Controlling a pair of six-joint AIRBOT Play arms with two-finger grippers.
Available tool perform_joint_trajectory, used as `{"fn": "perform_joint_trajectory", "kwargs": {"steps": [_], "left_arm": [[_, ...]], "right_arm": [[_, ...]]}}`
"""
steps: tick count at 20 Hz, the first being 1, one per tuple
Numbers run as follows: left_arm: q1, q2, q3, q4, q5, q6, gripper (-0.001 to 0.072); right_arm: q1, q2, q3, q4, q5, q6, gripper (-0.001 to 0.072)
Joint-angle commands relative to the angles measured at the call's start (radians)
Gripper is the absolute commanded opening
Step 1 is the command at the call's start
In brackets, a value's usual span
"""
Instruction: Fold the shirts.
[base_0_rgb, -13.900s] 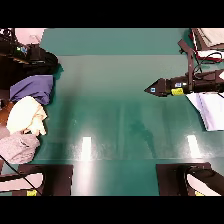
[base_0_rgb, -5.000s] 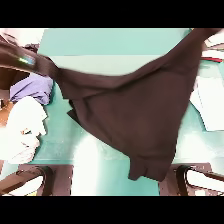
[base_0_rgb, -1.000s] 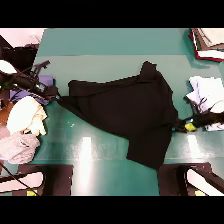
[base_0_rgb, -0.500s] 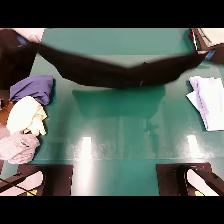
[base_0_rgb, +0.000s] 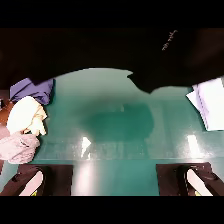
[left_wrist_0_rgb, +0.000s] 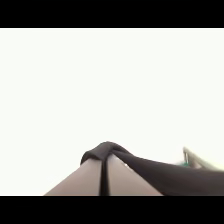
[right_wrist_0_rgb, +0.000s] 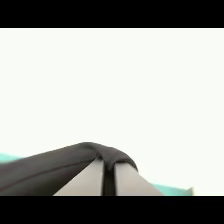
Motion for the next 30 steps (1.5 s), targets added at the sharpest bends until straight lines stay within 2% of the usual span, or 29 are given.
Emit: {"fn": "perform_joint_trajectory", "kwargs": {"steps": [1, 4, 6, 9, 11, 13, 16, 20, 22, 25, 27, 30], "left_arm": [[0.001, 0.079, 0.011, 0.019, 0.006, -0.002, 0.0021], [0.001, 0.060, -0.097, 0.124, -0.082, -0.045, 0.0021], [0.001, 0.024, -0.230, 0.154, -0.131, -0.066, 0.0021], [0.001, -0.090, -0.424, 0.148, -0.291, -0.073, 0.0021], [0.001, -0.186, -0.547, 0.148, -0.344, -0.070, 0.0021], [0.001, -0.280, -0.657, 0.145, -0.336, -0.066, 0.0021], [0.001, -0.444, -0.739, 0.131, -0.235, -0.016, 0.0022], [0.001, -0.638, -0.739, -0.001, -0.030, 0.102, 0.0021], [-0.002, -0.697, -0.739, -0.087, 0.100, 0.165, 0.0021], [-0.002, -0.720, -0.734, -0.129, 0.272, 0.183, 0.0021], [-0.002, -0.722, -0.727, -0.131, 0.337, 0.205, 0.0021], [-0.002, -0.728, -0.727, -0.131, 0.331, 0.235, 0.0021]], "right_arm": [[0.000, 0.065, 0.031, -0.151, 0.027, 0.047, 0.0025], [0.000, 0.047, -0.005, -0.195, 0.115, 0.056, 0.0025], [0.001, -0.053, 0.014, -0.192, 0.269, 0.060, 0.0025], [0.002, -0.255, -0.004, -0.192, 0.524, 0.065, 0.0025], [0.003, -0.365, -0.086, -0.192, 0.576, 0.079, 0.0025], [0.008, -0.466, -0.174, -0.192, 0.581, 0.095, 0.0025], [0.041, -0.600, -0.286, -0.192, 0.466, 0.101, 0.0025], [0.087, -0.754, -0.343, -0.192, 0.172, 0.137, 0.0025], [0.110, -0.809, -0.343, -0.192, 0.039, 0.182, 0.0025], [0.136, -0.849, -0.343, -0.193, -0.128, 0.198, 0.0025], [0.144, -0.852, -0.343, -0.195, -0.224, 0.198, 0.0025], [0.142, -0.852, -0.343, -0.196, -0.294, 0.204, 0.0025]]}}
